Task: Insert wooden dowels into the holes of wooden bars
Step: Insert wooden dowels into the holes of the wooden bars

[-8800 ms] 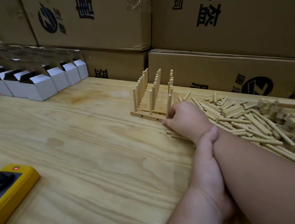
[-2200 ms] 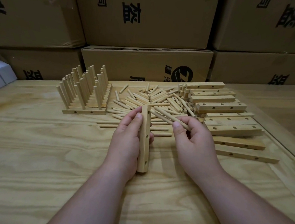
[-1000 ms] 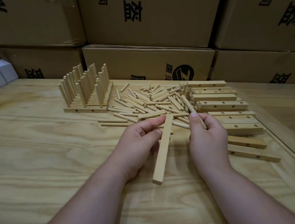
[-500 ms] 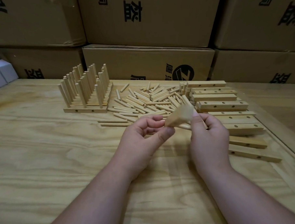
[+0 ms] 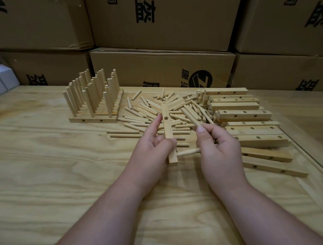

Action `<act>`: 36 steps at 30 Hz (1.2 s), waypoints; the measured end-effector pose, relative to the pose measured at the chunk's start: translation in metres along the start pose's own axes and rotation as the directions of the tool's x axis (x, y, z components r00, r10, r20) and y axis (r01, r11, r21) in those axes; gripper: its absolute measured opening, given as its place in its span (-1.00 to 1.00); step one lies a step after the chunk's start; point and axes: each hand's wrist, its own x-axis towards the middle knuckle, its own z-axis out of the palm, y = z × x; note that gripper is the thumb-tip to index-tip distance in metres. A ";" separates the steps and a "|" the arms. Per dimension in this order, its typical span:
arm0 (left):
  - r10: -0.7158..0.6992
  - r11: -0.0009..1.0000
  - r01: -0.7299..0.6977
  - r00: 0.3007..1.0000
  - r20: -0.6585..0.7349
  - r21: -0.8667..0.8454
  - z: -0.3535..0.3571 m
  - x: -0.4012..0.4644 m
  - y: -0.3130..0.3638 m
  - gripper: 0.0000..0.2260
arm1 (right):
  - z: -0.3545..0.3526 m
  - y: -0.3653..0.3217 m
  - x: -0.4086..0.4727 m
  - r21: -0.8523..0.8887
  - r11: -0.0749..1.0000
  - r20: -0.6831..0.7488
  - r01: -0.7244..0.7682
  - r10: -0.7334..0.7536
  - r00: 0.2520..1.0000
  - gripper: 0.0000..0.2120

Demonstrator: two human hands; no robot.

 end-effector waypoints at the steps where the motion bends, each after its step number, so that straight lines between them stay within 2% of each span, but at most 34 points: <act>1: -0.016 1.000 0.015 1.000 -0.014 -0.026 0.001 0.002 0.001 -0.36 | 0.000 -0.001 0.000 0.001 1.000 0.019 0.009 -0.009 1.000 -0.82; 2: -0.021 0.999 0.020 0.999 -0.036 -0.043 0.001 0.003 0.001 -0.40 | 0.001 -0.002 -0.001 0.005 1.000 0.044 0.020 -0.020 0.999 -0.81; 5: -0.013 1.000 0.010 0.992 -0.129 -0.023 0.000 0.006 0.000 -0.71 | 0.003 -0.008 -0.005 0.045 0.998 0.140 0.046 -0.052 0.989 -0.84; 8: -0.028 1.000 0.026 0.982 -0.186 -0.015 -0.001 0.007 -0.001 -0.80 | 0.004 -0.009 -0.007 0.068 0.997 0.165 0.043 -0.054 0.985 -0.76; 11: -0.042 0.999 0.033 0.971 -0.237 -0.042 -0.002 0.009 0.000 -0.81 | 0.004 -0.009 -0.007 0.095 0.995 0.116 0.009 -0.020 0.993 -0.84; 18: -0.116 0.946 0.023 0.955 -0.272 -0.324 -0.005 0.012 0.005 -0.77 | -0.002 -0.004 0.001 0.192 0.979 -0.130 -0.069 0.095 0.987 -0.78; 22: -0.112 0.935 0.019 0.963 -0.244 -0.354 -0.005 0.012 0.006 -0.75 | 0.001 -0.004 0.000 0.111 0.991 -0.021 -0.077 0.079 0.997 -0.75; 26: -0.093 0.952 0.024 0.972 -0.214 -0.306 -0.004 0.010 0.006 -0.73 | 0.005 -0.008 -0.006 0.069 0.998 0.064 -0.009 0.005 0.998 -0.81; 36: -0.065 0.987 0.035 0.978 -0.197 -0.154 -0.001 0.010 0.002 -0.71 | 0.003 -0.010 -0.007 0.108 0.994 0.143 0.031 -0.046 0.989 -0.75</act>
